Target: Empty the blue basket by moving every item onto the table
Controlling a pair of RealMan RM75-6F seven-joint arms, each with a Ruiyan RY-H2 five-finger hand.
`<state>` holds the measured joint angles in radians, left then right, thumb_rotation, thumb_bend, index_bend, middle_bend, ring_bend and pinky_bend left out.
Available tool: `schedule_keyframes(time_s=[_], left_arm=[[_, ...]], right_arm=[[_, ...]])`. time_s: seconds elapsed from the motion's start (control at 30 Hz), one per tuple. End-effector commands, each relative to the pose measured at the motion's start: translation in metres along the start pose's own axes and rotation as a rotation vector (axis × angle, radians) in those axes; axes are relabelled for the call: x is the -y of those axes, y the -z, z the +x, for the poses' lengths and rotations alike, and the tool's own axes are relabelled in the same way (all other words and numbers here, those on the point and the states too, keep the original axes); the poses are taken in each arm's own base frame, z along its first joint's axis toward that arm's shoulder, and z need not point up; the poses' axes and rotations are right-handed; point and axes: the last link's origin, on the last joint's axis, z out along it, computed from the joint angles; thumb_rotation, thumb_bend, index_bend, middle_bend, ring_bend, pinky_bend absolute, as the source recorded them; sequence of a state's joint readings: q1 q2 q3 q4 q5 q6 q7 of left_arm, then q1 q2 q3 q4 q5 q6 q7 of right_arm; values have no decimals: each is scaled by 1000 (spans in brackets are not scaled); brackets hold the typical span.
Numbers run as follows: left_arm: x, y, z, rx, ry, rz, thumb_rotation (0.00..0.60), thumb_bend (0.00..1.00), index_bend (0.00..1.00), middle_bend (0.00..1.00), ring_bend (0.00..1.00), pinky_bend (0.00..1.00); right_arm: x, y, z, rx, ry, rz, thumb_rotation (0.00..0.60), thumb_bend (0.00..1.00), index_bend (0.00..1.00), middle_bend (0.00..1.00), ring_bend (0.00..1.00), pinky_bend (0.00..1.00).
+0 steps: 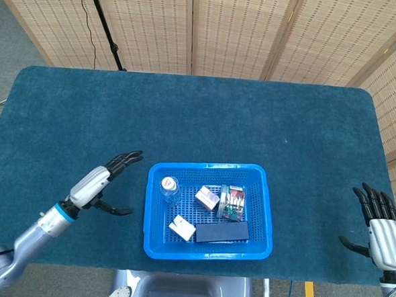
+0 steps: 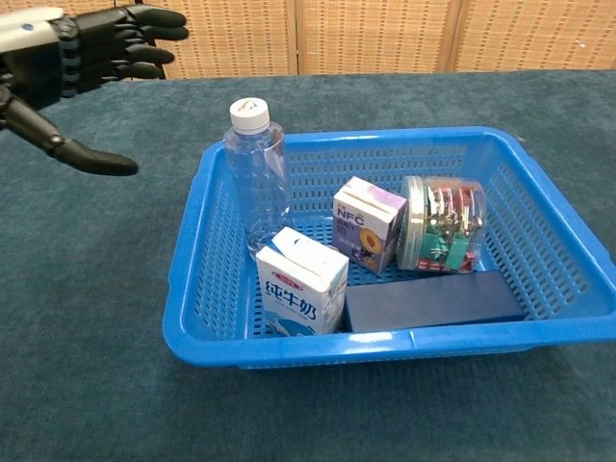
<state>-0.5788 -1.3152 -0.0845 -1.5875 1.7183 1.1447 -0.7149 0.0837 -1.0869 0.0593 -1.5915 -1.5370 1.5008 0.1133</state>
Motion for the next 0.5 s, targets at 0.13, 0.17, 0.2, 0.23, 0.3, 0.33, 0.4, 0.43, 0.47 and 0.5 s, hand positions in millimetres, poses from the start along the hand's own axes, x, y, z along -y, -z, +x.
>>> schedule_keyframes(time_s=[0.13, 0.17, 0.2, 0.23, 0.3, 0.33, 0.4, 0.43, 0.47, 0.5], left_arm=[[-6, -41, -25, 29, 70, 17, 600, 0, 0, 0, 0, 0], [-5, -44, -28, 22, 66, 22, 600, 0, 0, 0, 0, 0], [-5, -47, -33, 20, 85, 29, 600, 0, 0, 0, 0, 0], [-4, -50, -37, 22, 105, 38, 600, 0, 0, 0, 0, 0], [-2, -54, -42, 20, 116, 49, 600, 0, 0, 0, 0, 0], [-1, -55, -43, 17, 121, 53, 600, 0, 0, 0, 0, 0], [2, -59, -48, 12, 147, 64, 600, 0, 0, 0, 0, 0], [3, -61, -50, 9, 159, 69, 600, 0, 0, 0, 0, 0], [4, -62, -52, 7, 161, 70, 600, 0, 0, 0, 0, 0], [6, -63, -54, 7, 161, 73, 600, 0, 0, 0, 0, 0]], right_arm=[[-3, -2, 1, 0, -7, -11, 600, 0, 0, 6, 0, 0], [-4, -2, 2, 0, -9, -14, 600, 0, 0, 6, 0, 0], [-4, -3, 2, 0, -11, -17, 600, 0, 0, 6, 0, 0], [-5, -3, 2, -1, -14, -19, 600, 0, 0, 6, 0, 0], [-6, -4, 3, -3, -17, -22, 600, 0, 0, 6, 0, 0], [-6, -4, 4, -4, -19, -23, 600, 0, 0, 6, 0, 0], [-7, -4, 4, -6, -22, -26, 600, 0, 0, 6, 0, 0], [-8, -4, 5, -6, -23, -27, 600, 0, 0, 6, 0, 0], [-8, -4, 5, -6, -24, -27, 600, 0, 0, 6, 0, 0], [-8, -4, 5, -7, -26, -28, 600, 0, 0, 6, 0, 0]])
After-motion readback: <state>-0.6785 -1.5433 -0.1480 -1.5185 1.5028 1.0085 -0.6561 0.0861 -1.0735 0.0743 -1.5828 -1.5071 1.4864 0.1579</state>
